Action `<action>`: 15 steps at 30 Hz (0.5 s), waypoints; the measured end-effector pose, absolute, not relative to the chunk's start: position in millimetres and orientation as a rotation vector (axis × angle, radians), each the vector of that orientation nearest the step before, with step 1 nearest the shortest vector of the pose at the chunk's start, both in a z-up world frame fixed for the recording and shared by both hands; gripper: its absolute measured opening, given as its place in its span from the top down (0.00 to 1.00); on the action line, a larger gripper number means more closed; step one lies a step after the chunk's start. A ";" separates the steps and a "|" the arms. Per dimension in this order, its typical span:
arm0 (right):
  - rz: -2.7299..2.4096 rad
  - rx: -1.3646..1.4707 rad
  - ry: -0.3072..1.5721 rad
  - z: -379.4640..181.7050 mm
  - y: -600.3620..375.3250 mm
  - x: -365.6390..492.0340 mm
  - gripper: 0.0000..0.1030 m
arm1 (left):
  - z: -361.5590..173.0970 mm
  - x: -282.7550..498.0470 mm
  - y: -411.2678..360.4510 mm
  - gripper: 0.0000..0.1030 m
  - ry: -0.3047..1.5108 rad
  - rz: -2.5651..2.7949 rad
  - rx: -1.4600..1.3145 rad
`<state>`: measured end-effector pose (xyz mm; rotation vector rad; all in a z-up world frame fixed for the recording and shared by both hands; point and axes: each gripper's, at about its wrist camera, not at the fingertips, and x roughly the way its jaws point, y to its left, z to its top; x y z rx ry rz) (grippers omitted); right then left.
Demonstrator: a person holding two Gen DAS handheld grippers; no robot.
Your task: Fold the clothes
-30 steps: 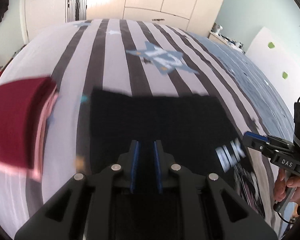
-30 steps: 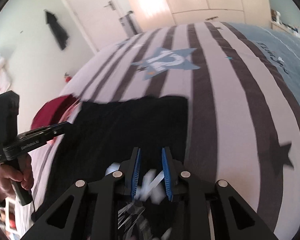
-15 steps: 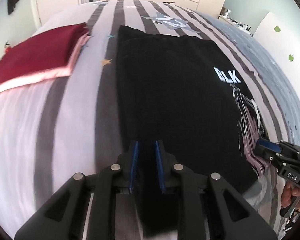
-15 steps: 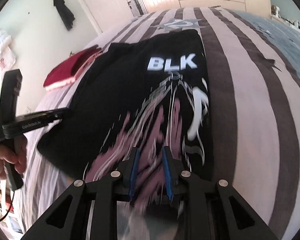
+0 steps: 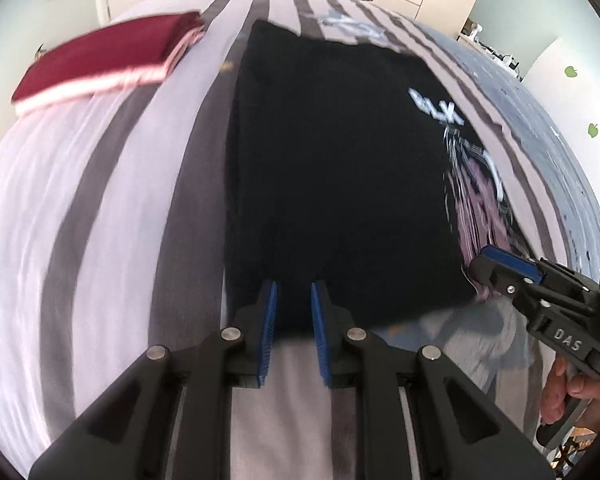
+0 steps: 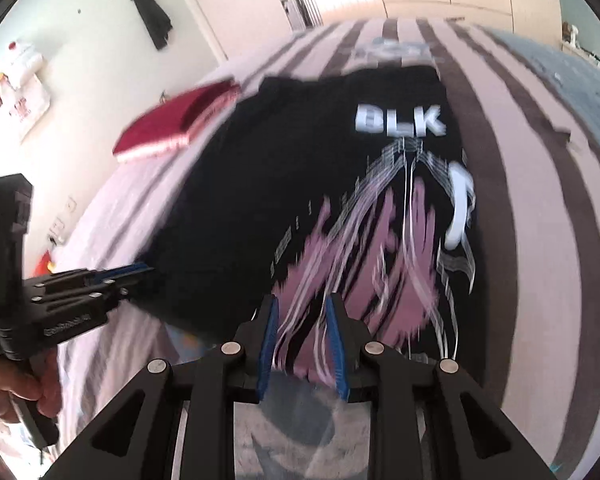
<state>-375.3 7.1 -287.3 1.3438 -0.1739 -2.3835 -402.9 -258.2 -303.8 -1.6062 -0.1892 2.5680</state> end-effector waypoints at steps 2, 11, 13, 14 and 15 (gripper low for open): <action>-2.389 1.344 -0.166 -295.6 8.5 -364.6 0.78 | -307.0 -395.2 -257.7 0.85 -0.202 2.572 -1.603; -2.460 1.311 -0.158 -268.1 22.4 -361.0 0.78 | -271.8 -406.5 -269.9 0.85 -0.244 2.641 -1.493; -2.481 1.304 -0.160 -262.0 27.1 -361.1 0.78 | -266.3 -417.6 -272.1 0.85 -0.219 2.676 -1.453; -2.505 1.304 -0.168 -260.0 34.3 -364.0 0.78 | -267.0 -423.7 -273.1 0.85 -0.206 2.686 -1.449; -2.525 1.317 -0.176 -261.3 41.8 -367.3 0.78 | -271.5 -428.5 -274.2 0.85 -0.202 2.683 -1.467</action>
